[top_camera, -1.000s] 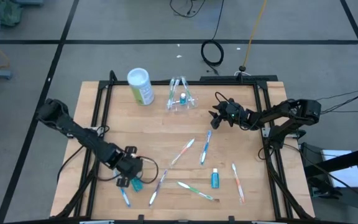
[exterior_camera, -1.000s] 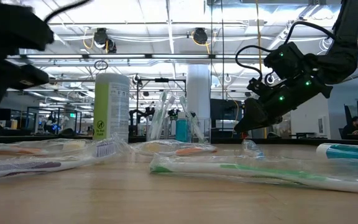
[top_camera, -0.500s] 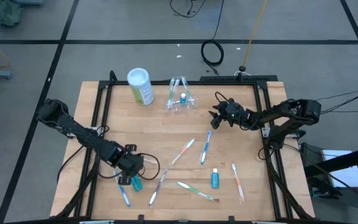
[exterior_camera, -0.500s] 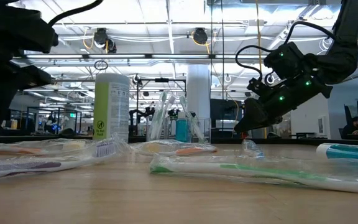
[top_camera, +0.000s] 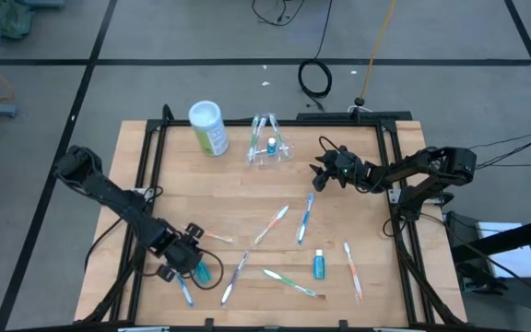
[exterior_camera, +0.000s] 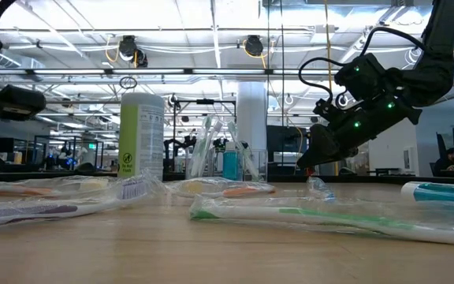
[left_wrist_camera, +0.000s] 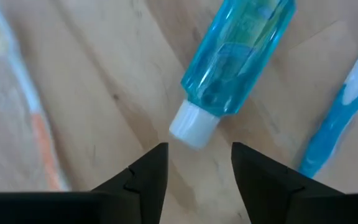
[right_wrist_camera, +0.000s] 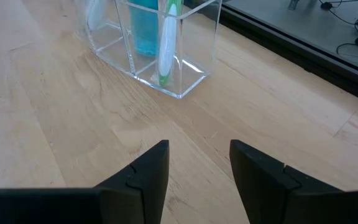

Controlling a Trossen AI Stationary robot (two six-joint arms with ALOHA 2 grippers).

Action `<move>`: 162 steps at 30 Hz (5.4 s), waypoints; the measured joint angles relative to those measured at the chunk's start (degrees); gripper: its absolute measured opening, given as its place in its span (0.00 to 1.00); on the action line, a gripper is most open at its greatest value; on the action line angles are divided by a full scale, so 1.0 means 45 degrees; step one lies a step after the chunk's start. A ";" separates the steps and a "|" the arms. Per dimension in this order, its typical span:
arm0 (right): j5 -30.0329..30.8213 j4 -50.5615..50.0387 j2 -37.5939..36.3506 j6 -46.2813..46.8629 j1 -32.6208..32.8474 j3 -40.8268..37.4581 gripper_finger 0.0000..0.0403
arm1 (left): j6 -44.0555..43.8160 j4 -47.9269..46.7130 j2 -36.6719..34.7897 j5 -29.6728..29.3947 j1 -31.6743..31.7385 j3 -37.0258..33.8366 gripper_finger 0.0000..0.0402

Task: Pick & Place toothbrushing station
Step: Put the left blue mouthwash into the transparent organizer, then put the top blue toothbrush into the transparent organizer

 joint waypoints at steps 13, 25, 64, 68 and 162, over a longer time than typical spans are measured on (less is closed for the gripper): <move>0.0000 0.0000 0.0004 0.0000 -0.0003 0.0000 0.40 | 0.0791 0.1599 0.0000 -0.0992 -0.0196 -0.0373 0.35; 0.0000 0.0000 0.0000 0.0000 -0.0005 0.0000 0.40 | 0.2424 0.2030 0.0000 -0.0509 0.0092 -0.0373 0.35; 0.0000 0.0003 0.0005 0.0000 -0.0005 0.0000 0.40 | 0.5802 0.2812 0.1337 -0.0452 0.0797 -0.0081 0.23; 0.0000 0.0005 0.0000 0.0000 0.0000 0.0000 0.40 | 0.7625 0.1906 0.1370 -0.2908 0.1131 0.0954 0.25; 0.0000 0.0199 0.0005 -0.0044 -0.0005 0.0000 0.40 | 2.4127 1.0384 0.4702 -0.5993 1.2977 0.4173 0.32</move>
